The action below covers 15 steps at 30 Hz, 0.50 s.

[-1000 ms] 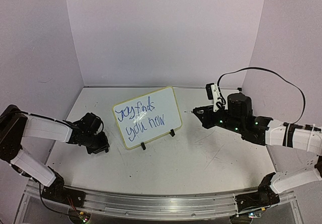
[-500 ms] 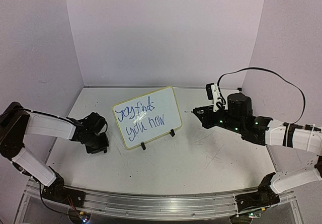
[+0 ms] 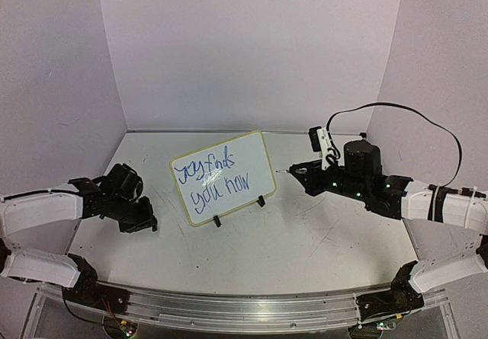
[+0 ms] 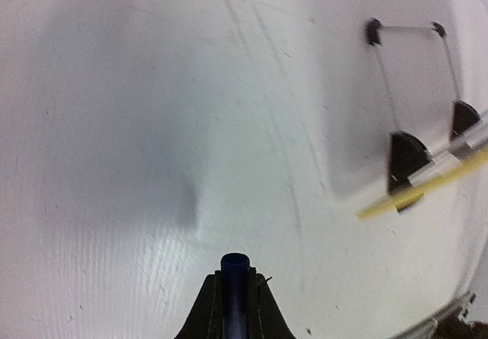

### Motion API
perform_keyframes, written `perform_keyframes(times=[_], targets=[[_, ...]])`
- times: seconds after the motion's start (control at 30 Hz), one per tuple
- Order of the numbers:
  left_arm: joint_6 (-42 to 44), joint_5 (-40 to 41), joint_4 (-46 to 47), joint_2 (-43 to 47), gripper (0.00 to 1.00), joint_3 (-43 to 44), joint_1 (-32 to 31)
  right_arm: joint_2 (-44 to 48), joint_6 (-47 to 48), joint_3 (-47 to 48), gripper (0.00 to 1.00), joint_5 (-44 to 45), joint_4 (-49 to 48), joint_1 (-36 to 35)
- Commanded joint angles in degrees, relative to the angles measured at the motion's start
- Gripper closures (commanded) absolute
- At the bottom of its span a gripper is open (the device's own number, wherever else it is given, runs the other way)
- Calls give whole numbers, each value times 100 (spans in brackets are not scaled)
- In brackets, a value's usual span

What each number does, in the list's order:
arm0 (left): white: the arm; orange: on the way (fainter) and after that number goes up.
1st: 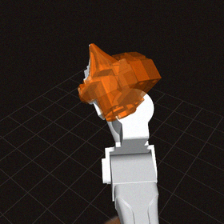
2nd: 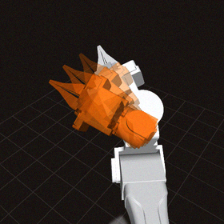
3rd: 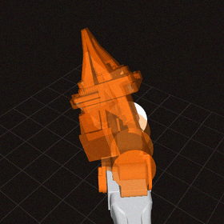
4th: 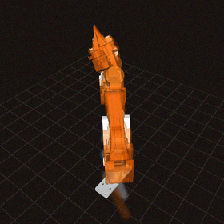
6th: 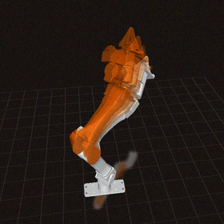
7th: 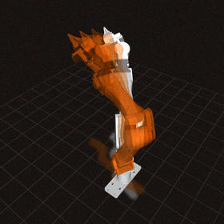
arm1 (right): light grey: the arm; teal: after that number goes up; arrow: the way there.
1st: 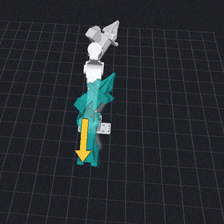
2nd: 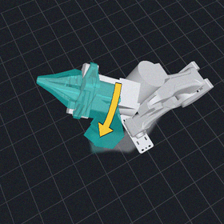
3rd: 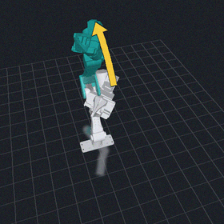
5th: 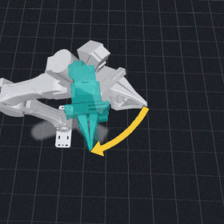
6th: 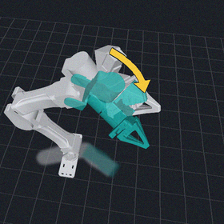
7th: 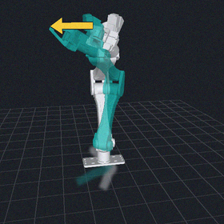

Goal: Write a sentence on the whiteboard
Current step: Pick up the pen cap from the center of the board, then insert the whiteboard marker without the cap into the pen cap.

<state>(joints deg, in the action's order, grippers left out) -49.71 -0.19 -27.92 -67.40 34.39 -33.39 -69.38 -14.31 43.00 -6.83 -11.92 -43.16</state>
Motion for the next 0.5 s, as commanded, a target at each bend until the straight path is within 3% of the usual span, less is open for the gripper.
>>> perform_keyframes(times=[0.0, 0.07, 0.17, 0.27, 0.33, 0.47], targets=[[293, -1645, -786, 810, 100, 313, -10, -173, 161, 404, 100, -790, 86, 10], [586, -2462, -769, 998, 100, 486, -107, -281, 249, 617, 100, -1524, 208, 103], [1326, -2593, -581, 1030, 100, 911, -565, -408, 509, 929, 100, -2403, 647, 174], [2552, -1909, 376, 887, 100, 1283, -1659, -529, 456, 1327, 100, -3274, 1011, 286], [3333, -1357, 1098, 860, 100, 1222, -2023, -779, 388, 1701, 100, -3919, 1376, 290], [5036, -470, 2169, 463, 100, 1191, -2124, -1062, 204, 2151, 100, -4578, 1653, 281]])
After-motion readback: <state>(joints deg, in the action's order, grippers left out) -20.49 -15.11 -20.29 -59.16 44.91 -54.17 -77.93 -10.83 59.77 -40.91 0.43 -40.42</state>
